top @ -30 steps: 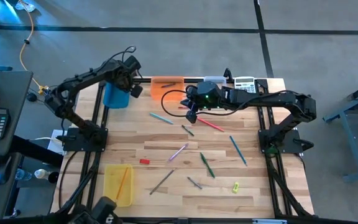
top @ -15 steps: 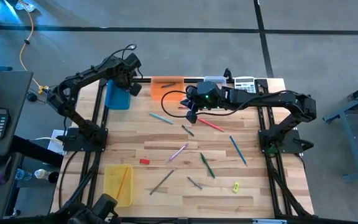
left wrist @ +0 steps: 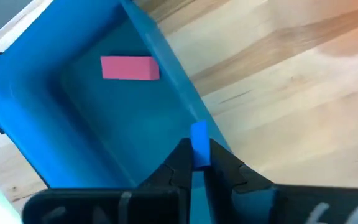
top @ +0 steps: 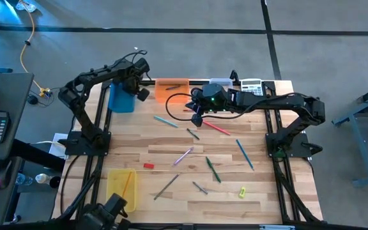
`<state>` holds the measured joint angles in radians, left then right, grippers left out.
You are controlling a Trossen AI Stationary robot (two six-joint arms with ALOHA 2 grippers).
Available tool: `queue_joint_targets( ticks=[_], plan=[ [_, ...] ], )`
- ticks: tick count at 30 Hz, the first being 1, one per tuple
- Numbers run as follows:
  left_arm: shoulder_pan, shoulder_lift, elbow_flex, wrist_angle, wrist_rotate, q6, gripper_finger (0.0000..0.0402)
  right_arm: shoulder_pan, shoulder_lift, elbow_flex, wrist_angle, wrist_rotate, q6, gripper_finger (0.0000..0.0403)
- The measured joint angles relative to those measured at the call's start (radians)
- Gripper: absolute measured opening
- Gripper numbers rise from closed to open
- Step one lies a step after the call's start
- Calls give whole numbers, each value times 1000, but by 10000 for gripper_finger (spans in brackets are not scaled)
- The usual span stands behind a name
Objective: Sort crayons/erasers/pens/pencils in bins
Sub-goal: Put the blue eraser into the blue bin
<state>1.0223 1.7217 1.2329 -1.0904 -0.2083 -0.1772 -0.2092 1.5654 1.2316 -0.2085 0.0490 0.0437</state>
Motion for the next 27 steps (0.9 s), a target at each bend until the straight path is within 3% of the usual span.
queue_joint_targets(
  ticks=[7, 20, 27],
  plan=[
    [-2, 0, 25, 2, 26, -2, 7, 0, 0, 0, 0, 0, 0, 0],
    [41, 8, 46, 54, -42, -32, 8, 0, 0, 0, 0, 0, -19, 0],
    [32, 8, 46, 148, 7, -41, 8, 0, 0, 0, 0, 0, -19, 0]
  ],
)
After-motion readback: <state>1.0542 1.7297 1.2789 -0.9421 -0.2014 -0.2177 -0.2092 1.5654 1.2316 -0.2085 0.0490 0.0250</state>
